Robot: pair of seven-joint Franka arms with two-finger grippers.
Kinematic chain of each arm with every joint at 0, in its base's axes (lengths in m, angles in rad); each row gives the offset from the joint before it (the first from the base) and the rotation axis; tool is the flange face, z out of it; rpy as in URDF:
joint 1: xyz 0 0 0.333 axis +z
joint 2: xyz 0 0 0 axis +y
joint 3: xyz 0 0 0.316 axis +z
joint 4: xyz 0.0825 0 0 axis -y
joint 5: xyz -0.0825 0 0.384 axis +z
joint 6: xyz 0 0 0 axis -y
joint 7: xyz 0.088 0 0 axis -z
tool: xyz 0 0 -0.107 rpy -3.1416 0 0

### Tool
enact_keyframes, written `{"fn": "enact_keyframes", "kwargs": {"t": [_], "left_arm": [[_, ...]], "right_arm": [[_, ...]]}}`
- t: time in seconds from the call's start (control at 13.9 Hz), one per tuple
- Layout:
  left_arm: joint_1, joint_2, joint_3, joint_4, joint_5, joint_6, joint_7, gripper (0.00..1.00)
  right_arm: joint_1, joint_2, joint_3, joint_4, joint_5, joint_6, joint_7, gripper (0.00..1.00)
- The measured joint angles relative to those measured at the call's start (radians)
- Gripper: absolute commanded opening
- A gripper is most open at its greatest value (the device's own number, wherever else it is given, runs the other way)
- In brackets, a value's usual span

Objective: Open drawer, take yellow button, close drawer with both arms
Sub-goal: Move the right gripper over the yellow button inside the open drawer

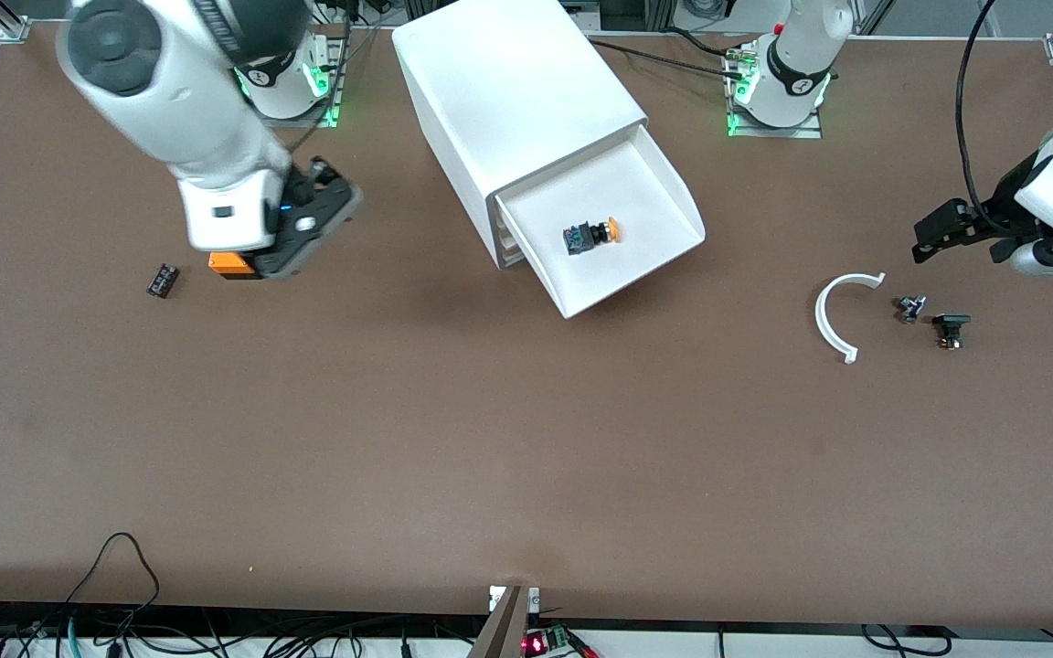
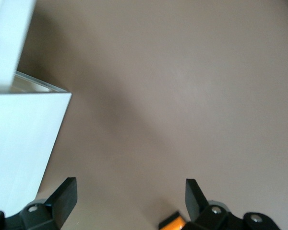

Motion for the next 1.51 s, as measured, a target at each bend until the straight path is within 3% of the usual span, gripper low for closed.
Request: {"fn": "enact_keyframes", "kwargs": {"t": [0.29, 0.65, 0.86, 1.51], "left_arm": [[-0.001, -0.008, 0.0, 0.0, 0.0, -0.011, -0.01, 1.0], [-0.001, -0.011, 0.0, 0.0, 0.0, -0.013, -0.011, 1.0], [-0.001, -0.011, 0.001, 0.0, 0.0, -0.013, -0.012, 1.0], [-0.001, -0.011, 0.002, 0.0, 0.0, -0.013, -0.012, 1.0]], "right_arm": [[0.15, 0.157, 0.001, 0.168, 0.0, 0.019, -0.02, 1.0], [0.197, 0.284, 0.0, 0.323, 0.096, 0.019, -0.264, 1.0], [0.228, 0.306, 0.0, 0.348, 0.107, 0.013, -0.393, 1.0], [0.323, 0.41, -0.006, 0.419, 0.107, 0.016, -0.415, 1.0]]}}
